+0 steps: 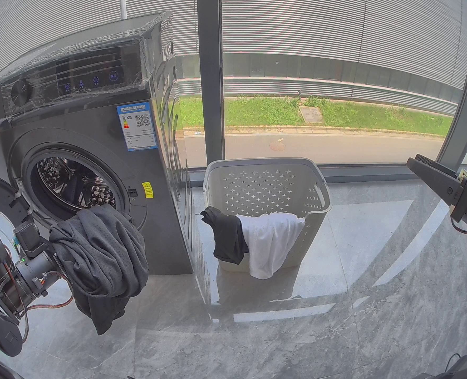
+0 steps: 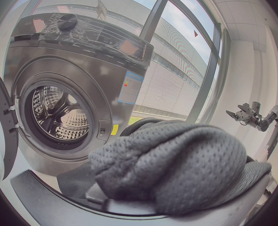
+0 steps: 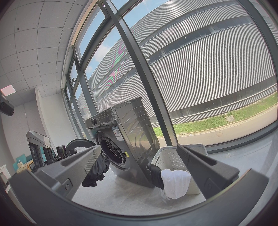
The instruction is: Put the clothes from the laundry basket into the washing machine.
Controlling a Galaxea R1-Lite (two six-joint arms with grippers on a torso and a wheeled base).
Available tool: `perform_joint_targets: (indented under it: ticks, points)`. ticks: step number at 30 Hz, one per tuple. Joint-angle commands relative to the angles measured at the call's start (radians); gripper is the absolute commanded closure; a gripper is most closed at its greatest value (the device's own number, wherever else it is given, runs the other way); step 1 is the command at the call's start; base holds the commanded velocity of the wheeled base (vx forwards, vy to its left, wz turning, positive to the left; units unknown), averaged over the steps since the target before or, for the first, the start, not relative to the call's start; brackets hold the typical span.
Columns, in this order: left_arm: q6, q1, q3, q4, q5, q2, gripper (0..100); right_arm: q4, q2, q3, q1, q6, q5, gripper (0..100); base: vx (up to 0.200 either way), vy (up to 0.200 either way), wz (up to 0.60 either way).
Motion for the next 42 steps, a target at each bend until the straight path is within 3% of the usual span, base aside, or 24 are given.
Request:
perform_joint_targets:
  ticks: [1,15,24,29,38,42]
  points:
    - [0.000,0.001,0.001,0.000,0.002,0.007,100,-0.001,0.004,0.000,0.000,0.000,0.000,0,0.000,0.200,0.00]
    - [-0.005,0.001,0.001,0.001,-0.007,0.010,100,-0.001,0.007,-0.001,0.000,0.000,0.000,0,0.000,0.200,0.00]
    - [-0.028,0.007,-0.055,0.015,-0.001,-0.003,100,-0.001,0.012,-0.004,0.000,0.000,0.000,0,0.000,0.000,0.00]
    - [-0.025,0.013,-0.055,0.013,-0.003,-0.008,100,-0.001,0.016,-0.006,0.000,0.002,0.000,0,0.000,0.000,0.00]
    - [-0.017,0.017,0.026,-0.010,-0.001,-0.011,100,-0.001,0.019,-0.015,0.002,0.002,0.000,0,0.000,0.000,0.00]
    - [-0.028,0.016,0.057,-0.014,-0.004,-0.025,100,-0.001,0.019,-0.015,0.000,0.002,0.000,0,0.000,0.150,0.00]
